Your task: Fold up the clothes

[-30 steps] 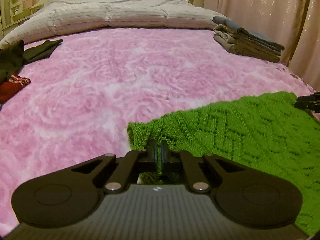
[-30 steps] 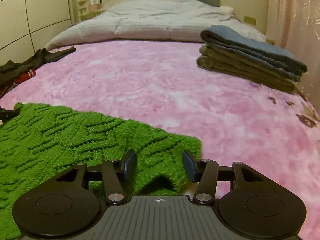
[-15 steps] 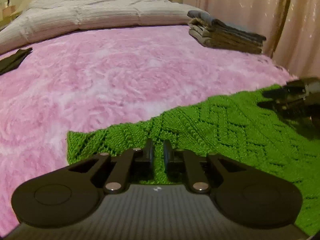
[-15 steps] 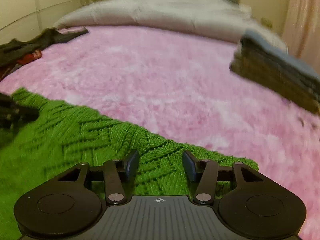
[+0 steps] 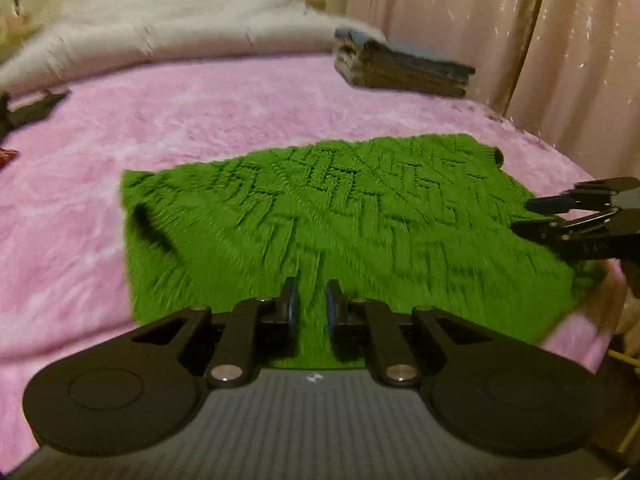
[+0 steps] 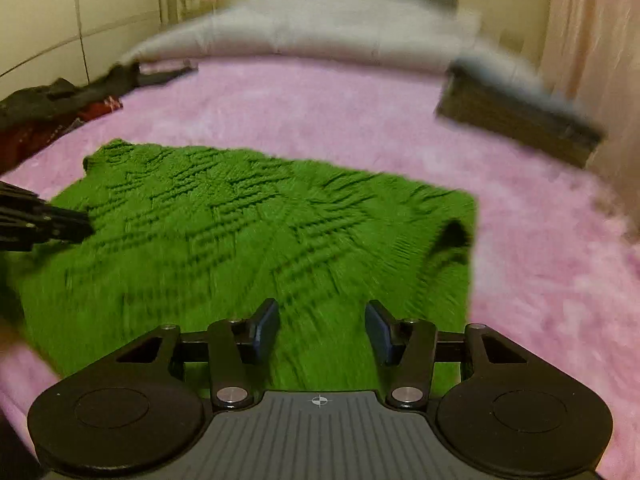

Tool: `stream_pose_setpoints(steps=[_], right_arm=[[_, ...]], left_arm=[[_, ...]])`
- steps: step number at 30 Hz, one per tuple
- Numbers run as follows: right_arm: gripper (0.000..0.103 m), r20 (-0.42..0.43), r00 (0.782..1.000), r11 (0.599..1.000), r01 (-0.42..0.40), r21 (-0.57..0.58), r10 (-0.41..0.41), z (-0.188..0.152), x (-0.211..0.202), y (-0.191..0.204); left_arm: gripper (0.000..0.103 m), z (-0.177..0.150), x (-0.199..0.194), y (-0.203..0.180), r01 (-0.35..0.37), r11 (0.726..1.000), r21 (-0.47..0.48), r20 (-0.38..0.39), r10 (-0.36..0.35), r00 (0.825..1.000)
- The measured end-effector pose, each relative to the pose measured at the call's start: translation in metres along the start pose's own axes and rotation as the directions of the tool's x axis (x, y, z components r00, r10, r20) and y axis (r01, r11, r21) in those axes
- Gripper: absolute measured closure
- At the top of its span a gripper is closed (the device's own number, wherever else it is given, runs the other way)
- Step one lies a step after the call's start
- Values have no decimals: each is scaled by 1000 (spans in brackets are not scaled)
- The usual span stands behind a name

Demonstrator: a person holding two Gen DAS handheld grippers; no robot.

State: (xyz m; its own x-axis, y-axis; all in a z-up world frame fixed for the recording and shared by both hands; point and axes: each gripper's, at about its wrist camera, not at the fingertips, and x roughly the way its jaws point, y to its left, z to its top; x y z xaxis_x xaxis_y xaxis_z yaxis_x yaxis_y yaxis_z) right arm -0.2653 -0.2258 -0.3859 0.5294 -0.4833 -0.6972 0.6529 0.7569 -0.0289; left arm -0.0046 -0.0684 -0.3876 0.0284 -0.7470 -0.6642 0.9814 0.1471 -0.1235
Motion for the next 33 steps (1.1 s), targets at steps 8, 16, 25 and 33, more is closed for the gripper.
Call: stream_pose_setpoints(steps=[8,16,25,33], right_arm=[[52,55,997,990,37,138,-45,-18,-55,10],[51,-9,994,971,109,212,-109,-29,-61,31],[14,-13,998,920,58,388,-58,-53,-113,47],[14,33,995,921,70,383,-90,-54,-152,72]], left_arm=[[92,-26,-52,-17,-37,987,-156,30,43,999],[91,-25,-65,-40,-184,956,-227,-39,180,983],[63,-44,-107,-70,-234,935,-266,-96,216,972],[60,-47,-147,-95,-265,939,-220,-42,262,964]])
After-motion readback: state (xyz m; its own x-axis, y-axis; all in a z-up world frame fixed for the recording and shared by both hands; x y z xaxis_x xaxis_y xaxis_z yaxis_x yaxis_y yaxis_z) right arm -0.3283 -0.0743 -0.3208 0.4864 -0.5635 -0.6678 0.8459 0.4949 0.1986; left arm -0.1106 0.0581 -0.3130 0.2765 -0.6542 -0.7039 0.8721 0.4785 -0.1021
